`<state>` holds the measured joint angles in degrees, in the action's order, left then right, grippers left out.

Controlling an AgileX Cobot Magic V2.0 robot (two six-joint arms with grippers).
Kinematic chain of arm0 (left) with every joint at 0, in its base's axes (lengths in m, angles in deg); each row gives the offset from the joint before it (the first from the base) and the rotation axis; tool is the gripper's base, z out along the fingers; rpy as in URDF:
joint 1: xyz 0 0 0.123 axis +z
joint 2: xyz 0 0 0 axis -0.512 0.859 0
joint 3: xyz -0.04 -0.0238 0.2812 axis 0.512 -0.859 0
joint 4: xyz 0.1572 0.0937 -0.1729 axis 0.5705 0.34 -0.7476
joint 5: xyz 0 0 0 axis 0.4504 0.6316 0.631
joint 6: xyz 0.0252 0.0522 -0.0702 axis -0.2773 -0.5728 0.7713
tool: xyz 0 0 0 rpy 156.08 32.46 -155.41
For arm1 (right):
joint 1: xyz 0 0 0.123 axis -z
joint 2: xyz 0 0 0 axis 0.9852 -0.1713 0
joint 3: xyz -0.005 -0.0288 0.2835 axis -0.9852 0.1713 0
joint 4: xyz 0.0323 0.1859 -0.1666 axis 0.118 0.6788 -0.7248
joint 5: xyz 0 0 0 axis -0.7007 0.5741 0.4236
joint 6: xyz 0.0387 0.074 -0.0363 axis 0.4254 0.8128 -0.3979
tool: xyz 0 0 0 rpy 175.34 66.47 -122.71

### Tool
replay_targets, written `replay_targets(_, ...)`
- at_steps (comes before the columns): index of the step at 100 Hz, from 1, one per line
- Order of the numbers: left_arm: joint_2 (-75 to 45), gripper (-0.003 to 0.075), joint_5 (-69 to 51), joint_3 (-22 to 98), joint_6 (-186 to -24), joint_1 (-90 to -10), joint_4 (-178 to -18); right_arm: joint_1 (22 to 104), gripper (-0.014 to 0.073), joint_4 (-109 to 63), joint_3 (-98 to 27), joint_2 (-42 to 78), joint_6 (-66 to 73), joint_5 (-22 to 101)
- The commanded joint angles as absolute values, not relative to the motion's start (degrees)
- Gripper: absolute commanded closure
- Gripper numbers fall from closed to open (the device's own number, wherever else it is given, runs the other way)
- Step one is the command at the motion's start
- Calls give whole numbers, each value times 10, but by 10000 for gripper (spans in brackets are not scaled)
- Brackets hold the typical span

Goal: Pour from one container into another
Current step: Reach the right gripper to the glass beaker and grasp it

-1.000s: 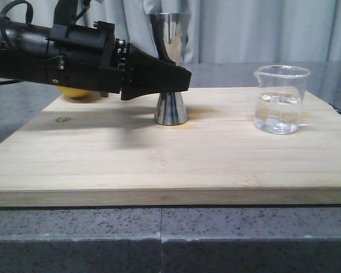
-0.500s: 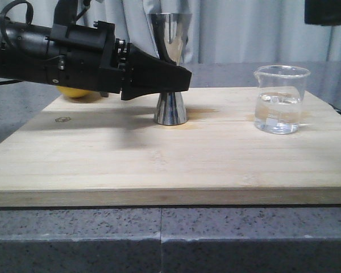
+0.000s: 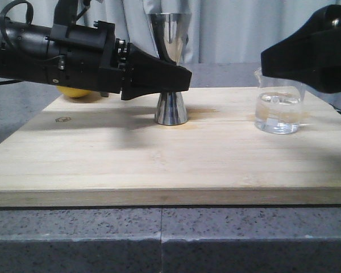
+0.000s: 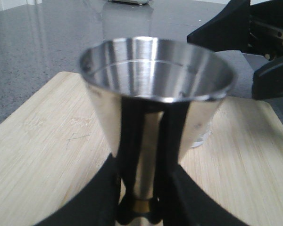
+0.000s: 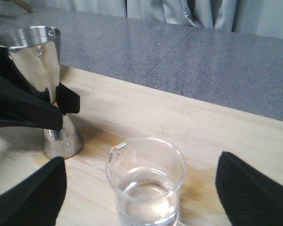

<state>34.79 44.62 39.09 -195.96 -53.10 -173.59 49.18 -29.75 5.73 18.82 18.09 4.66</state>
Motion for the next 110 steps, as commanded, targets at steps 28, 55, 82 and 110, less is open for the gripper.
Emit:
replay_targets(28, 325, 584, 504, 406, -1960, -537, -1779, 489, 8, -306, 76, 133, 181, -114)
replay_targets(55, 325, 584, 504, 406, -1960, -537, -1779, 489, 8, -306, 76, 70, 199, -172)
replay_targets(82, 325, 584, 504, 406, -1960, -537, -1779, 489, 8, -306, 76, 21, 211, -217)
replay_targets(110, 325, 584, 504, 406, -1960, -537, -1779, 489, 15, -306, 76, -7, 211, -235)
